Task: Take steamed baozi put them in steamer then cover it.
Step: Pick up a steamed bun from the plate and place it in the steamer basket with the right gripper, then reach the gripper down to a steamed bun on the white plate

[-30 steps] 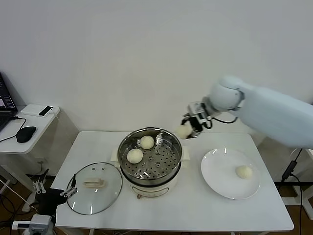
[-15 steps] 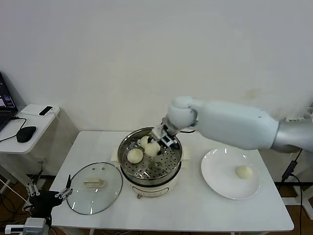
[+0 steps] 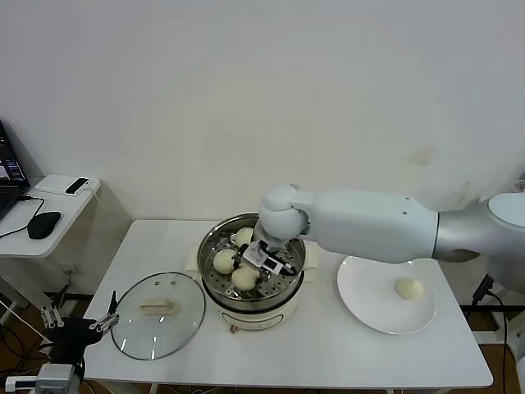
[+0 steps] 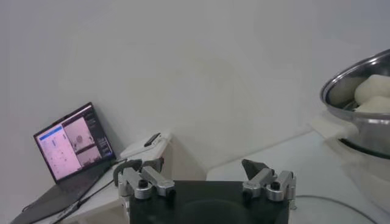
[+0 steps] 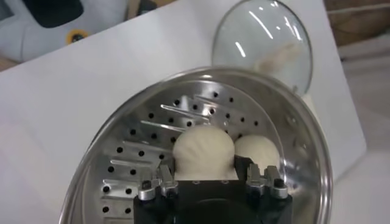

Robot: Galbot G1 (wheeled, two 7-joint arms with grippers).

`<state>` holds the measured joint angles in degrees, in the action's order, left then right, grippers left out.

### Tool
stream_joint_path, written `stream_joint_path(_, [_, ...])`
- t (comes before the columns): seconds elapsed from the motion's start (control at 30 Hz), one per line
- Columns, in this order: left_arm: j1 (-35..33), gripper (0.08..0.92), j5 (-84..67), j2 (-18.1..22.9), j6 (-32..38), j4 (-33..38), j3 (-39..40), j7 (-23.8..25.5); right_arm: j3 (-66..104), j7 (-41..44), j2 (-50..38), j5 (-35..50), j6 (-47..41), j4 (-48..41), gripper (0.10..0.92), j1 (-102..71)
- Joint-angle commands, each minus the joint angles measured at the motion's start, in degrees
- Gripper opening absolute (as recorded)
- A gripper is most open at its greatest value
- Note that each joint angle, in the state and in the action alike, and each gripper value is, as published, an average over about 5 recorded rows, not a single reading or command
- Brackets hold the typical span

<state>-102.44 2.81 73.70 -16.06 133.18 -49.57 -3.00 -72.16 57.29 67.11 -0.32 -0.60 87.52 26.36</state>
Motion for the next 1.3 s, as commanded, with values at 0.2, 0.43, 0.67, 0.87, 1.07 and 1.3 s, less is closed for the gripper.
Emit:
stream_joint_path(0.2, [0.09,0.823,-0.08,0.08,0.06,0.02,0.04,0.0,-1.39,0.84,0.88,-1.31,2.69,1.82,0.605,-0.02])
stream_joint_path(0.43, [-0.06,0.823,-0.06,-0.07,0.06,0.19,-0.05,0.01,-0.8,0.62,-0.7,-0.65,2.9,2.6,0.759,1.51])
stream_joint_path(0.67, [-0.05,0.823,-0.07,-0.35,0.02,0.4,-0.04,0.01,4.34,4.84,-4.27,-0.48,-0.57,2.04,0.822,4.19])
stream_joint_path(0.87, [0.2,0.823,-0.07,-0.8,0.0,0.45,0.19,0.03,9.7,8.14,-10.24,0.94,-8.67,-0.04,0.823,5.8])
stream_joint_path(1.07, [0.72,0.823,-0.12,-1.81,-0.02,0.22,0.74,0.08,13.82,8.55,-18.95,3.23,-16.72,-1.38,0.823,4.62])
stream_joint_path(1.3, [1.64,0.823,-0.34,-3.42,-0.11,-0.02,1.75,0.14,15.7,8.45,-33.36,2.83,-20.79,-0.3,0.823,-1.44])
